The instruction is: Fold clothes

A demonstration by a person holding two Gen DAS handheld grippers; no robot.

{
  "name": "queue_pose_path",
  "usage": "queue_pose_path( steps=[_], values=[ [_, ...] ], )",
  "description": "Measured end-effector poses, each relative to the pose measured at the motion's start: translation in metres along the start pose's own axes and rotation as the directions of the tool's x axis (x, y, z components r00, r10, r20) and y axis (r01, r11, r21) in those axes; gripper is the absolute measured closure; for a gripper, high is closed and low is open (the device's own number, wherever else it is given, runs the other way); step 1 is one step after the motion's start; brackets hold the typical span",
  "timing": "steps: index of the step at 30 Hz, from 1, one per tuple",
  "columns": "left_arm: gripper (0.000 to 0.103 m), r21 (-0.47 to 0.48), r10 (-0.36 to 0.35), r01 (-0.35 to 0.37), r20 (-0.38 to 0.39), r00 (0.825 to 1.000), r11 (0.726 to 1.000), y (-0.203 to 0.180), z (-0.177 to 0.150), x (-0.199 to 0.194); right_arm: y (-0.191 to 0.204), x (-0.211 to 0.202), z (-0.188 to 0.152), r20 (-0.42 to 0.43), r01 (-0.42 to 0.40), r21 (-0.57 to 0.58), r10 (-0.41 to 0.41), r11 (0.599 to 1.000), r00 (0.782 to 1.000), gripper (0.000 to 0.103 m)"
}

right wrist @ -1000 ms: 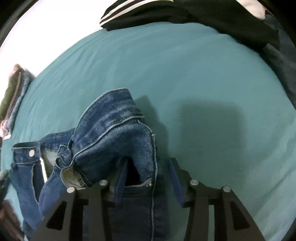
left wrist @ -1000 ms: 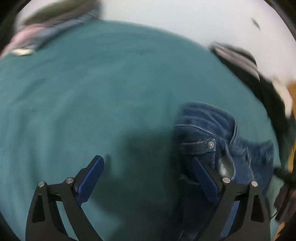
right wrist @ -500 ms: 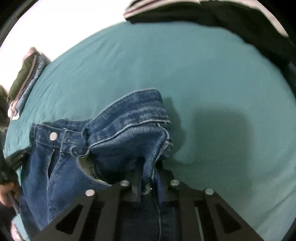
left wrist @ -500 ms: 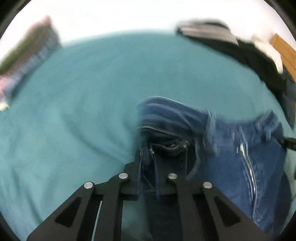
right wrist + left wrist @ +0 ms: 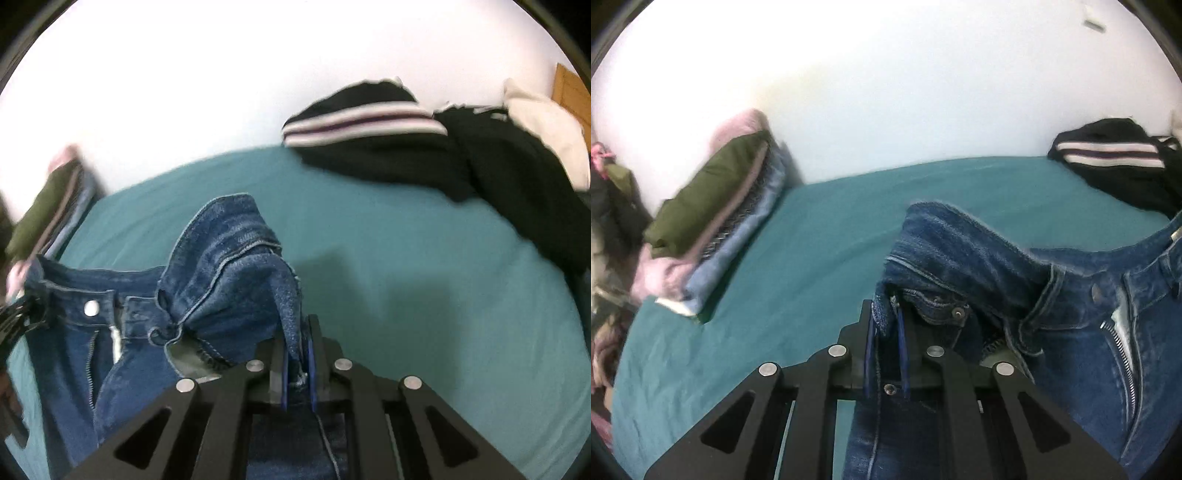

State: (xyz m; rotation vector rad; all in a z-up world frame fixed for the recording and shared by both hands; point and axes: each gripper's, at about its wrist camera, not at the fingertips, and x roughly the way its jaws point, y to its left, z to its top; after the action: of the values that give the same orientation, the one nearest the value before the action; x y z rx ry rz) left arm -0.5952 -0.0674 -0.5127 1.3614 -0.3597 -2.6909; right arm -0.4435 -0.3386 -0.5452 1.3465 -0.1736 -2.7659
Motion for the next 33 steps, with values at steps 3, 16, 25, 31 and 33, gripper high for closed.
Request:
queue_pose_path(
  steps=[3, 16, 25, 31, 33],
  values=[
    [0.071, 0.038, -0.008, 0.020, -0.293, 0.956, 0.999, -0.017, -0.017, 0.069, 0.004, 0.048, 0.003, -0.117, 0.129, 0.007, -0.128, 0.992, 0.985, 0.095],
    [0.026, 0.015, -0.047, 0.049, -0.116, 0.992, 0.999, 0.001, -0.052, 0.024, 0.002, 0.066, -0.066, -0.066, 0.307, -0.117, -0.316, 0.944, 0.946, 0.037],
    [0.025, -0.005, -0.150, 0.150, -0.110, 0.983, 0.989, 0.032, -0.226, -0.182, 0.033, -0.056, -0.131, -0.115, 0.048, -0.116, -0.062, 0.992, 0.991, 0.031],
    [0.026, -0.070, -0.198, 0.185, -0.359, 0.912, 0.980, 0.050, -0.390, -0.288, 0.018, -0.220, -0.304, -0.288, -0.020, -0.097, -0.009, 0.995, 0.958, 0.028],
    [0.025, -0.088, -0.200, 0.179, -0.403, 0.893, 0.980, 0.056, -0.432, -0.320, 0.003, -0.265, -0.356, -0.351, 0.012, -0.057, -0.031, 0.998, 0.936, 0.028]
  ],
)
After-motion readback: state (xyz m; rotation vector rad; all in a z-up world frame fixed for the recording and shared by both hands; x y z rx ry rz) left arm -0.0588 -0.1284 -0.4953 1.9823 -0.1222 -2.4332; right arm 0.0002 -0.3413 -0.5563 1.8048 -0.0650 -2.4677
